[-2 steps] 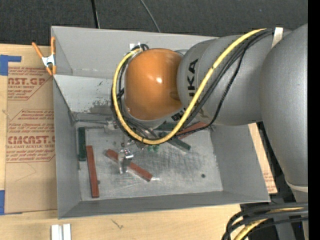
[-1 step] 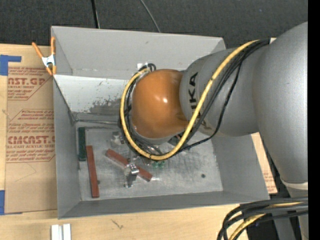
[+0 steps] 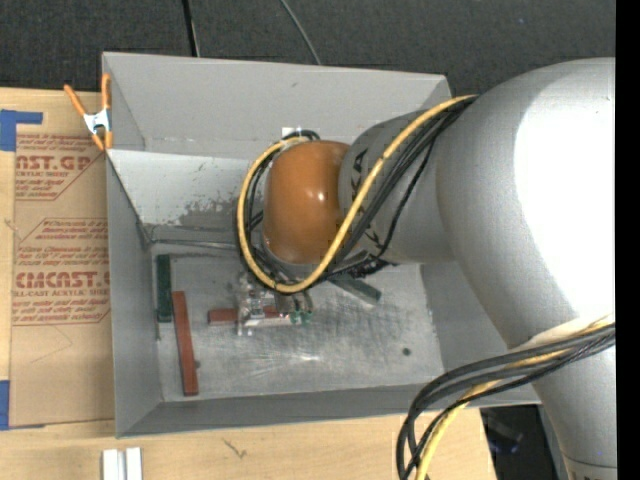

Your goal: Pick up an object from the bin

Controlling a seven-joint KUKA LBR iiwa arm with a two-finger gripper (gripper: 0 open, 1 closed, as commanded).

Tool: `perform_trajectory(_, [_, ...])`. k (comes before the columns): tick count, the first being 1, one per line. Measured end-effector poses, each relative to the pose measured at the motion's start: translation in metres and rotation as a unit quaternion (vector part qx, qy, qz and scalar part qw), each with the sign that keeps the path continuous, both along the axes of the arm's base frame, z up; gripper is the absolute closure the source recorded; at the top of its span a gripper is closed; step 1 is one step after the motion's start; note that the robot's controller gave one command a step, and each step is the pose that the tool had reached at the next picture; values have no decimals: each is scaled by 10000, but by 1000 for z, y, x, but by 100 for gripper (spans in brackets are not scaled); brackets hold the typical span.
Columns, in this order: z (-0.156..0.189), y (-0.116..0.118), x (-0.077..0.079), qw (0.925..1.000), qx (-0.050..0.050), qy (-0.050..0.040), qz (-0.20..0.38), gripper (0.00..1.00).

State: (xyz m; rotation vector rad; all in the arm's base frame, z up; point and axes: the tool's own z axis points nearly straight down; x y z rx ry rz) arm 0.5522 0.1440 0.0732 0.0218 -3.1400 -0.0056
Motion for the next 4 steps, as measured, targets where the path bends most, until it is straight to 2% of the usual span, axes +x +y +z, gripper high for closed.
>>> perform_trajectory(1, [0, 0, 0, 10000, 1, 0, -1, 100])
perform_trajectory(2, [98, 11, 3, 9997, -11, -15, 264, 100])
perform_trajectory(3, [98, 11, 3, 9997, -10, -15, 264, 100])
perform_trajectory(4, [184, 12, 4, 9998, -10, -19, 216, 100])
